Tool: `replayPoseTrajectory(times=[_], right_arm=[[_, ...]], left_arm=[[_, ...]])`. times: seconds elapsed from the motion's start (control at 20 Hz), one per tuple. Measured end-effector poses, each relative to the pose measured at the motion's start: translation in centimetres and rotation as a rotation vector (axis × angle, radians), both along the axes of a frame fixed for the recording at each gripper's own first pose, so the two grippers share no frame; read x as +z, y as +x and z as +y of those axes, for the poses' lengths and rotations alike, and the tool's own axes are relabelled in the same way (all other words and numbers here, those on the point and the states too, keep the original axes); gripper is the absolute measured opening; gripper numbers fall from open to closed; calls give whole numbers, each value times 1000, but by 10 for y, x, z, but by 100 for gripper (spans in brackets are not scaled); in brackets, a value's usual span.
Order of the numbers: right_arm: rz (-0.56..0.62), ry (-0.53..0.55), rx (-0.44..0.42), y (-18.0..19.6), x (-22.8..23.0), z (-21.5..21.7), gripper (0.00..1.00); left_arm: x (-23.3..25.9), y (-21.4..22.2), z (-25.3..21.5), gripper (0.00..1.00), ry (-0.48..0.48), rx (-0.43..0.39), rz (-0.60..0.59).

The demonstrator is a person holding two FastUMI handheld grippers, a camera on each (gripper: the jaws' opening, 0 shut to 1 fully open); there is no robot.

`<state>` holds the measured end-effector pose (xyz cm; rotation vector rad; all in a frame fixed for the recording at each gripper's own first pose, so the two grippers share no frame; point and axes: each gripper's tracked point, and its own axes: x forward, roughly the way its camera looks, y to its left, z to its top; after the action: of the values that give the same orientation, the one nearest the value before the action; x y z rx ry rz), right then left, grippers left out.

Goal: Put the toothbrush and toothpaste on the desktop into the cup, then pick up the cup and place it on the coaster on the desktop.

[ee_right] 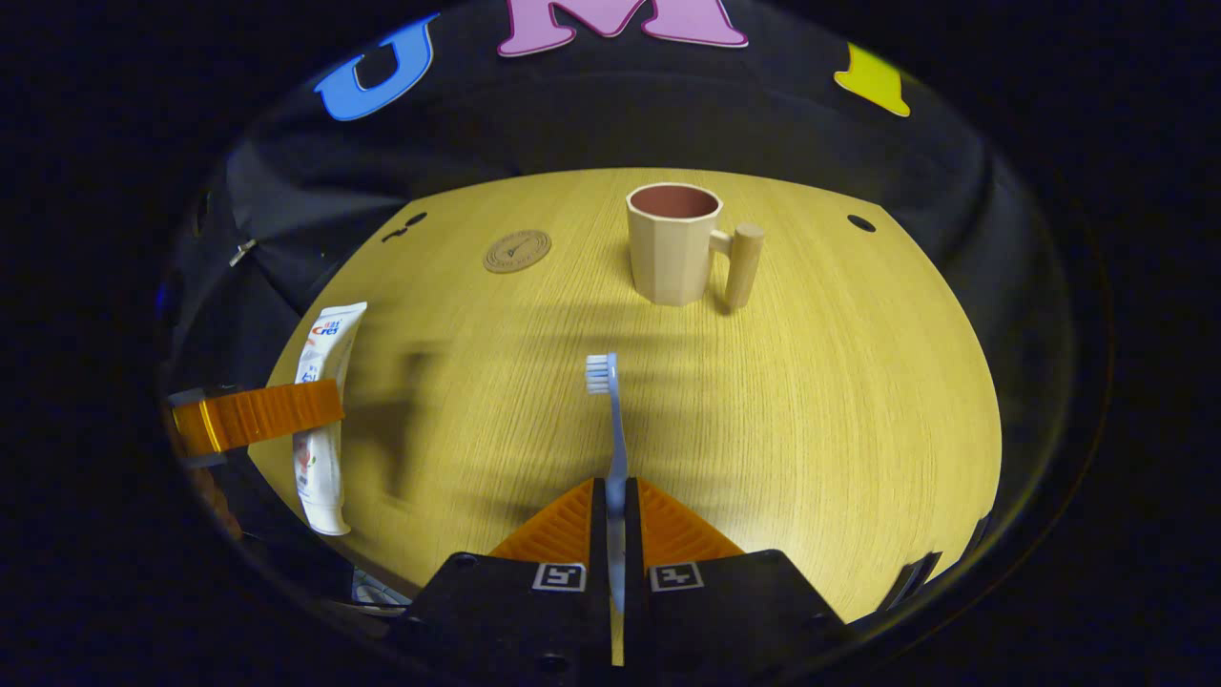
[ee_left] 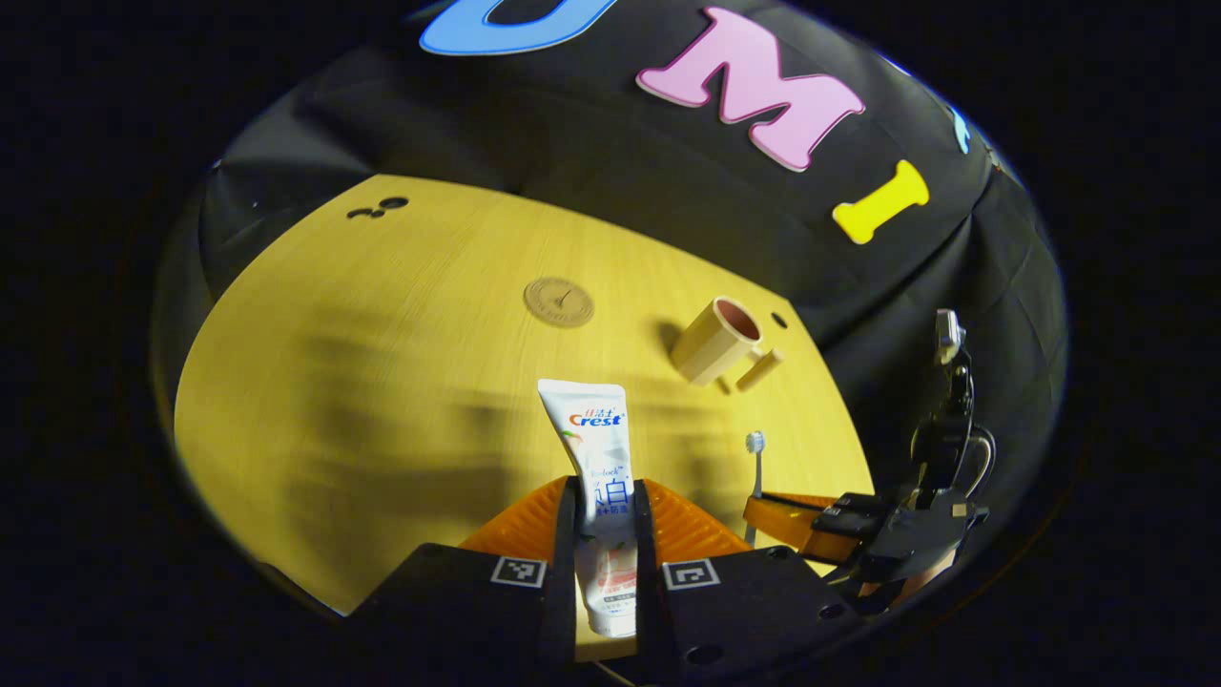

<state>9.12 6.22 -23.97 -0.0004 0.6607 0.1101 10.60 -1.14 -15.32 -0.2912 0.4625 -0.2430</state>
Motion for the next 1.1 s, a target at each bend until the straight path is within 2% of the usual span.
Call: replayPoseTrajectory(times=[0.05, 0.1, 0.15, 0.35, 0.5, 0.7, 1.1], right_arm=[[-29, 3, -1, -1, 10, -6, 10], [-61, 11, -2, -1, 20, -11, 10], [-92, 26, -1, 0, 30, -14, 10], [-176, 86, 22, 6, 61, -26, 10], [-209, 140, 29, 12, 78, -34, 10], [-244, 193, 23, 23, 91, -48, 9], [-284, 201, 65, 39, 88, -63, 10]], left_arm=[[14, 5, -8, 30, -5, -8, -42], [31, 12, -17, 35, -13, -18, -86], [48, 21, -30, 30, -26, -30, -135], [108, 56, -71, 30, -92, -71, -285], [139, 87, -96, 30, -106, -86, -376], [155, 129, -121, 30, -153, -87, -448], [148, 205, -142, 30, -178, -22, -542]])
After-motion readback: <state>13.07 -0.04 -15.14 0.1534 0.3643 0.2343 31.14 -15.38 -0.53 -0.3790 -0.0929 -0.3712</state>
